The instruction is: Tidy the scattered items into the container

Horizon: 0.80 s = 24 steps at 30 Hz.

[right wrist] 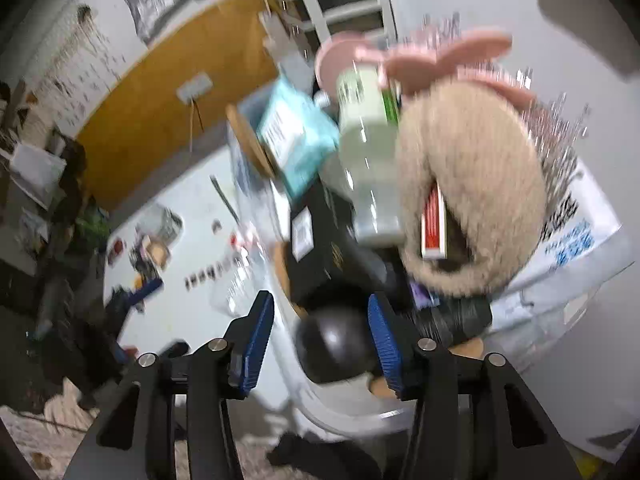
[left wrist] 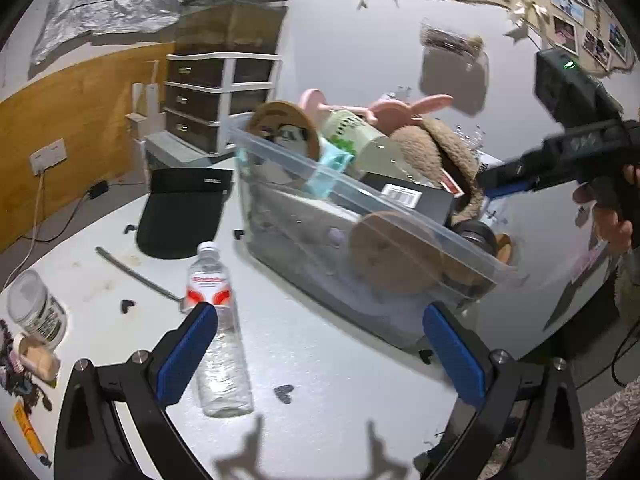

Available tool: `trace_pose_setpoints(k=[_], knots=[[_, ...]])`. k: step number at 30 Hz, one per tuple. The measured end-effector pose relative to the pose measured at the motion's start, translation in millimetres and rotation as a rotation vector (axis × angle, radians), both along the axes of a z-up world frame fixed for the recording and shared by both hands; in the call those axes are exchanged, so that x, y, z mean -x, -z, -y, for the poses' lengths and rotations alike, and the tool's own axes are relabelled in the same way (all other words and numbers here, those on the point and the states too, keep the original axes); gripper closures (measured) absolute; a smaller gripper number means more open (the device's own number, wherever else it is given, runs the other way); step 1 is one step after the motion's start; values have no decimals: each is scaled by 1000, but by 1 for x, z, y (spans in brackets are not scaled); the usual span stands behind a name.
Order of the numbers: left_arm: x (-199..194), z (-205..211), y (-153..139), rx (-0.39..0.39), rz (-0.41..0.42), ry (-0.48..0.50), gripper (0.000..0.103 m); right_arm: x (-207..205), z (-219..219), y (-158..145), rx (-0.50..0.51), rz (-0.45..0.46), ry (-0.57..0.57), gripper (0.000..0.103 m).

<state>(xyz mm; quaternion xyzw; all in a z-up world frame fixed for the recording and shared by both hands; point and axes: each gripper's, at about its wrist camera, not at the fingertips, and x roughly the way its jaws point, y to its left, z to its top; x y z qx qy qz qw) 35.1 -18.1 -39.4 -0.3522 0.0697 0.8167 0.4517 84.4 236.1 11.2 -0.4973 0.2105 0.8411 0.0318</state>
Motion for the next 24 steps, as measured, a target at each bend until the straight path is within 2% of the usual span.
trace_pose_setpoints(k=[1, 2, 6, 7, 10, 16, 24], knots=[[2, 5, 0, 1, 6, -8, 0, 0, 4, -8, -19, -35, 17, 20], [4, 7, 1, 4, 12, -14, 0, -1, 7, -13, -29, -55, 21, 8], [8, 26, 0, 9, 8, -55, 0, 6, 31, -27, -39, -133, -17, 5], [9, 31, -1, 13, 4, -68, 0, 9, 39, -28, -40, -150, -29, 0], [12, 48, 0, 31, -6, -112, 0, 18, 65, -32, -88, -208, -66, 0], [19, 79, 0, 73, -10, -203, 0, 36, 104, -18, -109, -214, -105, 0], [21, 113, -5, 86, -17, -301, 0, 37, 151, 12, -202, -217, -97, 0]])
